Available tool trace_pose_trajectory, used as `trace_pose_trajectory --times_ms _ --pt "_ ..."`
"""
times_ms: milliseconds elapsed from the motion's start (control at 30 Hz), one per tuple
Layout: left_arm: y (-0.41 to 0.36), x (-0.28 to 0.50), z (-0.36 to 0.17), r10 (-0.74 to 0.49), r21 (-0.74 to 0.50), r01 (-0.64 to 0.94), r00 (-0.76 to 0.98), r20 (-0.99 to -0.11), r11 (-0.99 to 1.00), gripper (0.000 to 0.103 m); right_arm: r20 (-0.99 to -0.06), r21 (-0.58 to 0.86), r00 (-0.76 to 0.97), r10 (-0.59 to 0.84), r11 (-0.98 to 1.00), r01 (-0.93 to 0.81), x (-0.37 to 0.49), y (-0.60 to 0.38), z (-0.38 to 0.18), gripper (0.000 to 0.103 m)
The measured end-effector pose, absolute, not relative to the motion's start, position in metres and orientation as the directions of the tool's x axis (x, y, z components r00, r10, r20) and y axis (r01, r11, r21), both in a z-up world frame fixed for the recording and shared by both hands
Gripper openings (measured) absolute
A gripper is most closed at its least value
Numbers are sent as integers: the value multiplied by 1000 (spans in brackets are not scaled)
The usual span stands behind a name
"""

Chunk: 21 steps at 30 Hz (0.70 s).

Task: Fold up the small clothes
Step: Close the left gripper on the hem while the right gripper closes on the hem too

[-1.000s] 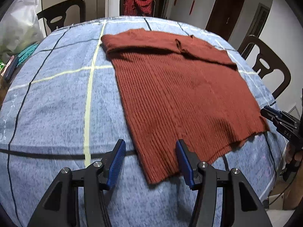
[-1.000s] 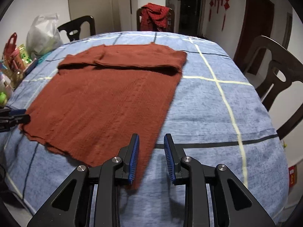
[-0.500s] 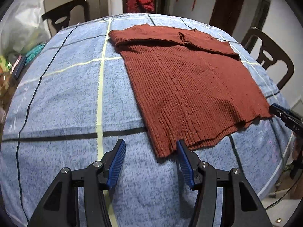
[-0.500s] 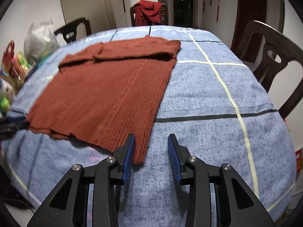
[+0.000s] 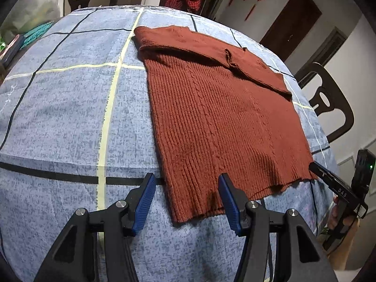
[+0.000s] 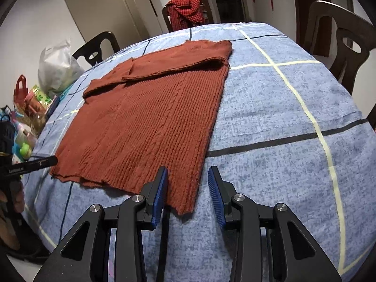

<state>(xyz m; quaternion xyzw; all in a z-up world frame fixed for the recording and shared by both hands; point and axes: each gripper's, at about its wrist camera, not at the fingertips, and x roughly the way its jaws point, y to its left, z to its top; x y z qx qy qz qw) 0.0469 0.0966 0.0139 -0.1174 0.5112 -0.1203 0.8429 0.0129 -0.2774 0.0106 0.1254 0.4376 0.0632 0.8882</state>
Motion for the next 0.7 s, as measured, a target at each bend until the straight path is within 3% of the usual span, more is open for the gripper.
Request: trace_pose_trajectory --times_ms 367,567,700 --pt "87 44 14 -350 -354 78 444 -825 932 58 -755 316 593 279 948 -43 6 -272 11 34" --pt "95 45 12 -385 -413 33 436 -813 910 43 -743 364 595 306 931 -23 6 -278 7 21" --pt "98 44 11 -387 -419 25 441 -810 907 38 -740 392 590 322 920 -10 6 -282 6 20"
